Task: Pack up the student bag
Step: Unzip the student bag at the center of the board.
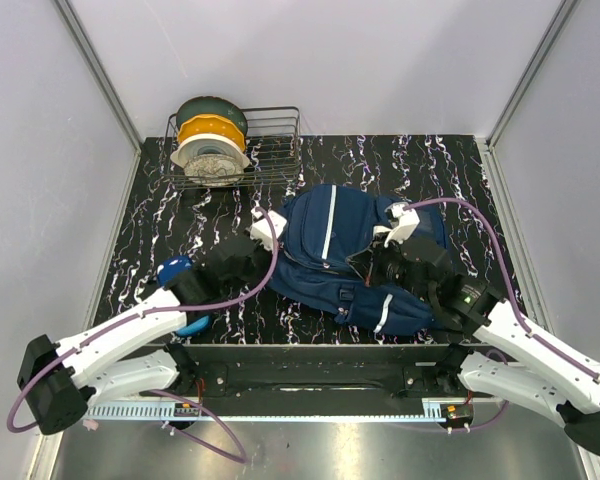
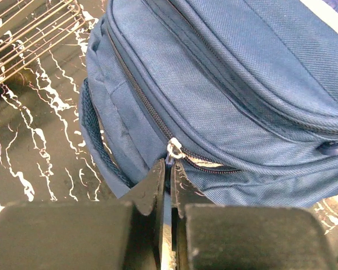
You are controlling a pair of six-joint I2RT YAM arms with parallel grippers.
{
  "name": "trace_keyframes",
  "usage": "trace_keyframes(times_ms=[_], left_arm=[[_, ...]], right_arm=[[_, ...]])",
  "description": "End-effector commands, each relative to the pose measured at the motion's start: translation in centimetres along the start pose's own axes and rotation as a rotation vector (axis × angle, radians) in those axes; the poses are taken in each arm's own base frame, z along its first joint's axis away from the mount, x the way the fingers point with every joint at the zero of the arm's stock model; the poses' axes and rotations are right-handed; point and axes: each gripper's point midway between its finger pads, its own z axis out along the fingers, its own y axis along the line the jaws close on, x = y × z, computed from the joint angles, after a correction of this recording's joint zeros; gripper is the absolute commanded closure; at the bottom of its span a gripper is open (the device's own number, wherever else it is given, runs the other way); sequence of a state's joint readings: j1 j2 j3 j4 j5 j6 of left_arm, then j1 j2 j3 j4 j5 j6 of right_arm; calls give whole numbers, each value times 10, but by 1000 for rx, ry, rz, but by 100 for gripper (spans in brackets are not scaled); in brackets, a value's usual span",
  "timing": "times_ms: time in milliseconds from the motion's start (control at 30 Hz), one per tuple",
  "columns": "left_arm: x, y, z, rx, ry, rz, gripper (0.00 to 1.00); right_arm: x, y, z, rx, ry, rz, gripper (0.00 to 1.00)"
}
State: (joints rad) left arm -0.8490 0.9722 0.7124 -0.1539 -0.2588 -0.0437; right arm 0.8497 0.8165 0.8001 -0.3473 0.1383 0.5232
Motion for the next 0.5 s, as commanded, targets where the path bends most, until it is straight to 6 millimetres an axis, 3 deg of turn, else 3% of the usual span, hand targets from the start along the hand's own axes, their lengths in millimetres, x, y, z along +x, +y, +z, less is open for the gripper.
trace_keyframes(times_ms=[0, 100, 200, 267, 300, 333, 400, 467], left_arm=[[-35, 62, 6, -210, -48, 102, 100], [-36, 51, 9, -155, -38, 52, 100], [-31, 44, 5, -133, -36, -53, 100], [-28, 35, -1, -93, -51, -128, 100], [-27, 31, -4, -77, -57, -151, 100], [-30, 27, -10, -57, -80, -198, 100], [-21, 24, -15, -51, -74, -220, 100], [-19, 20, -23, -51, -83, -235, 100]], right_arm=[[-31, 31, -29, -150, -53, -165, 100], [-33, 25, -22, -107, -55, -169, 100], [-52, 17, -13, -23, -95, -184, 100], [-58, 8, 4, 23, -69, -193, 100], [-72, 13, 8, 18, -84, -186, 100], [-70, 5, 24, 26, -38, -176, 100], [-86, 8, 35, 15, -41, -160, 100], [-90, 7, 54, -6, -12, -162, 100]])
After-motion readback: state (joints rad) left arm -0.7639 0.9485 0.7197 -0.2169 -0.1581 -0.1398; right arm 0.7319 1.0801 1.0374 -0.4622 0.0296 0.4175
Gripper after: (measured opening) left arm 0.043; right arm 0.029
